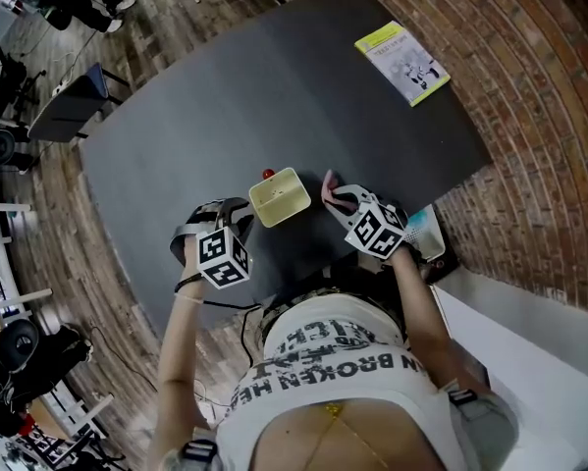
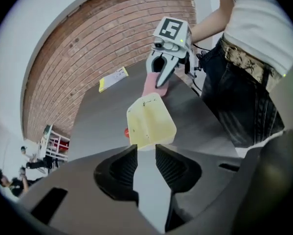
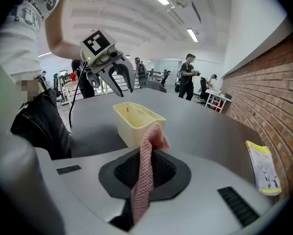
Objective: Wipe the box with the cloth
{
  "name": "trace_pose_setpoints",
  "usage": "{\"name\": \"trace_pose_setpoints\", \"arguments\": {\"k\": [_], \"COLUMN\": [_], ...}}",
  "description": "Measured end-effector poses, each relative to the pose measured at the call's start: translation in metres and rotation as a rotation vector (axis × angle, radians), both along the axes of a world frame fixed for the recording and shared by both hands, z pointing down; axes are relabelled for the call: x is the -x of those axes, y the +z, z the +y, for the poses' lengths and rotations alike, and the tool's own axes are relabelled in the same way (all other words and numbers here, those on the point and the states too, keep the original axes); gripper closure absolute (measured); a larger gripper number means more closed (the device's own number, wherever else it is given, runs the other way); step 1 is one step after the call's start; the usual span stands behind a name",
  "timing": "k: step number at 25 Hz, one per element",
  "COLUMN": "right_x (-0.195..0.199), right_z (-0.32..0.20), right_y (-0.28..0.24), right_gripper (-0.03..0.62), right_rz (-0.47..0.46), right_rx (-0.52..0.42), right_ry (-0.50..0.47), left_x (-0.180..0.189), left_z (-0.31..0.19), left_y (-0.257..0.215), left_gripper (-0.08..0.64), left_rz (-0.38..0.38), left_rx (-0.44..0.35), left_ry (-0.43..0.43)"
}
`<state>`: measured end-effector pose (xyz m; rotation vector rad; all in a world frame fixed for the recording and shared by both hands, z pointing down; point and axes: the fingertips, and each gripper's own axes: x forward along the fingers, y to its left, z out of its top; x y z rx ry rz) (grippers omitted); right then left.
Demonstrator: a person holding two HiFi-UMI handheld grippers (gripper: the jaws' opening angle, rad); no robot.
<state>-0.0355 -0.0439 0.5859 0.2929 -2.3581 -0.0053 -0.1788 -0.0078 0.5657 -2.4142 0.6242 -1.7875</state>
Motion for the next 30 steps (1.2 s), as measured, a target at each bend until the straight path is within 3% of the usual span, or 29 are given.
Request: {"name": "trace_pose_setpoints", "arguments": {"k": [5,11,14,21,30], "right_x": [-0.001,-0.007,-0.012,-0.013,-0.01], "right_z": [0.001,0.008,0.01,0.014,0.011], "right_y": [0.002,0.007,0.009,0.012,0.01], "right_gripper": [0.575,0.575,0.575,0.575,0.575], "right_rz": [0.016,0.042,0.052,0.054,0.036], "right_rx": [0.002,0.011,0.011,0.009,0.009], "right_ry": [0.041,0.092,0.113,0.116,0.086], "left_x": [0.007,-0.002,-0.007,-0.009,-0.036], "left_z": [-0.007,-0.01,-0.009,-0.004,0.02], "left_y": [0.023,0.045,0.056,0.061,0.059], "left_gripper": [0.459,0.457,0.457,0.475,0.518], "left_rz": [-0.152,-0.265,-0.31,-0.375,-0.31], "left_rx": [0.005,-0.011,-0.017,-0.03,0.001], "left_ry": [0.25,0.502,0.585,0.671,0.631]}}
